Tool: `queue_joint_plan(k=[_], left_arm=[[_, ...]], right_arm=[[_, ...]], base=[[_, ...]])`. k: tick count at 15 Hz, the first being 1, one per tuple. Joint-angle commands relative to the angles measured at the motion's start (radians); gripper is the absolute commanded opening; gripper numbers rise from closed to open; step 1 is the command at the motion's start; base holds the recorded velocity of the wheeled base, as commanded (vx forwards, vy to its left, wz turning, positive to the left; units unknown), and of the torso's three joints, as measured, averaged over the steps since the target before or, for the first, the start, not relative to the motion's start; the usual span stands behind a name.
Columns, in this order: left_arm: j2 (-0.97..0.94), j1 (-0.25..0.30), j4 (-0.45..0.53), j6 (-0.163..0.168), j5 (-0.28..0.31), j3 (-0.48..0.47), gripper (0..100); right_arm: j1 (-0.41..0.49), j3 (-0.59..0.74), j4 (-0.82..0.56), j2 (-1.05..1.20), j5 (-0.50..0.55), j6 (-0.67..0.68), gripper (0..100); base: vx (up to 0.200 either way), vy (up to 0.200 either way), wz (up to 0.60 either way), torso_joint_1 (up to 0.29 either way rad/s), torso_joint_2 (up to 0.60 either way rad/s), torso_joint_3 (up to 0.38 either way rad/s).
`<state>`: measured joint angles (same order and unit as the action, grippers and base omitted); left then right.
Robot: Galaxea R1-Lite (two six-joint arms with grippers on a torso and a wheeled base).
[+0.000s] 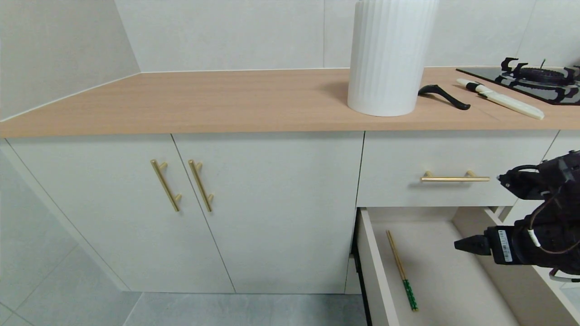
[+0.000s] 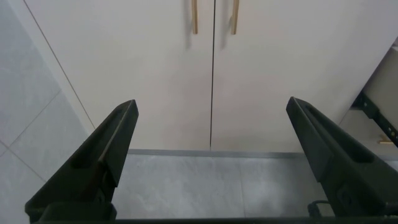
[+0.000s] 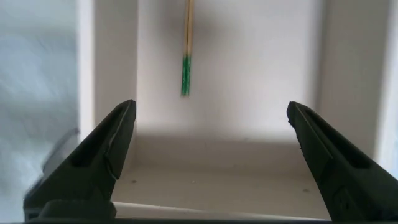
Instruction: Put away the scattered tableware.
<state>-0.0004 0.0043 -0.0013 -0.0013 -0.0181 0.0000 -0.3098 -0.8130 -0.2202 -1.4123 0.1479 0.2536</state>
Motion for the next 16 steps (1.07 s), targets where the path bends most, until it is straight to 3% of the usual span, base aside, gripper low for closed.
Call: queue_joint_plan(k=[1, 7, 16], left_arm=[[0.0, 0.0, 0.0, 0.0, 0.0, 0.0, 100], [0.0, 0.0, -0.002, 0.0, 0.0, 0.0, 100], [0.0, 0.0, 0.0, 0.0, 0.0, 0.0, 100]], right_arm=[[0.008, -0.002, 0.002, 0.062, -0.002, -0.016, 100], [0.008, 0.0, 0.005, 0.069, 0.001, -0.02, 100], [0.008, 0.003, 0.007, 0.067, -0.004, -0.02, 100]], base=[[0.0, 0.0, 0.0, 0.0, 0.0, 0.0], [0.0, 0.0, 0.0, 0.06, -0.18, -0.197], [0.0, 0.0, 0.0, 0.159, -0.5, -0.3]])
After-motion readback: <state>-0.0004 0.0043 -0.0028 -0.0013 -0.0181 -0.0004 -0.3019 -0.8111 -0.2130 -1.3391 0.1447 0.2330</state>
